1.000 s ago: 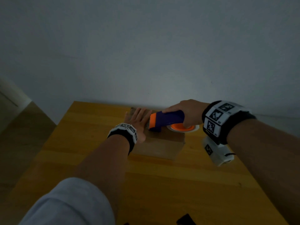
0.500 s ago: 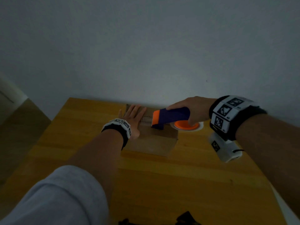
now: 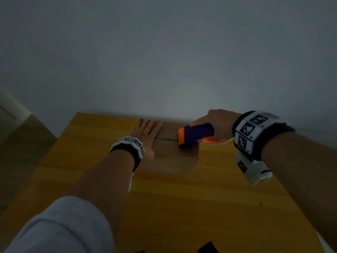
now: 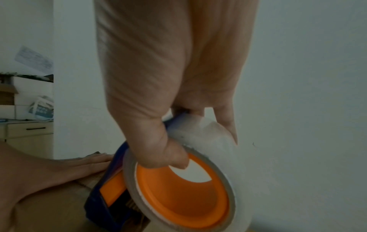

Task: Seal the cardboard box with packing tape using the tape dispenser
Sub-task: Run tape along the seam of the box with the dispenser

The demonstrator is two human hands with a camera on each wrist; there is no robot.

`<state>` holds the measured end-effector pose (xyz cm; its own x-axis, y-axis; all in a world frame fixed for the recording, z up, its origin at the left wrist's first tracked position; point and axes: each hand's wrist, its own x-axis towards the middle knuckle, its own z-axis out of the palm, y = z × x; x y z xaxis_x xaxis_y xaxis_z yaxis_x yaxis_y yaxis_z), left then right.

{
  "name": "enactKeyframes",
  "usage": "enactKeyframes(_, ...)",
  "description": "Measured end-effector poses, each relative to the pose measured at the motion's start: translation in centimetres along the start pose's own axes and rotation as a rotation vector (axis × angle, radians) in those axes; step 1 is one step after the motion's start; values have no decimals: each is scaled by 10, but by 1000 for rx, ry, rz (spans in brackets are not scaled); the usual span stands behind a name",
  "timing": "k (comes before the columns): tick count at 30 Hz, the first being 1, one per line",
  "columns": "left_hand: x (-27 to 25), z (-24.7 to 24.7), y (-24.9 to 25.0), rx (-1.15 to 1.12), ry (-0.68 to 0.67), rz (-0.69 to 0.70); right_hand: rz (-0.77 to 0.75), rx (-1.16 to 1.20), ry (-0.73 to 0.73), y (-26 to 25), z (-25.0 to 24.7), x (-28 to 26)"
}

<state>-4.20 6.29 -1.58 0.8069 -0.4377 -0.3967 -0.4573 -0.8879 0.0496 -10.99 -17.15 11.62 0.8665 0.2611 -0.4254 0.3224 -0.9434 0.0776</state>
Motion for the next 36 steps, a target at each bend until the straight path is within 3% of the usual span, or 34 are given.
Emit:
enactKeyframes(5, 2, -18, 0, -126, -131, 39, 27, 15, -56, 1, 1, 3)
enactKeyframes(9, 7, -24, -1, -562, 36, -70, 38, 37, -71, 1, 4, 7)
enactKeyframes(12, 10, -16, 0, -414, 133, -76, 54, 55, -68, 3, 4, 7)
enactKeyframes(16, 6, -17, 1, -229, 38, -29, 52, 103, -24, 5, 5, 3)
enactKeyframes(22, 7, -31, 31, 47, -61, 155, 73, 168, 4, 5, 7, 8)
enactKeyframes(28, 17, -26, 53, 67, -66, 163, 90, 188, -1, 9, 14, 8)
enactKeyframes(33, 22, -25, 51, 47, -2, 156, 222, 131, 1, 16, 34, 6)
enactKeyframes(36, 23, -24, 48, 33, 1, 158, 241, 219, 18, 24, 39, 2)
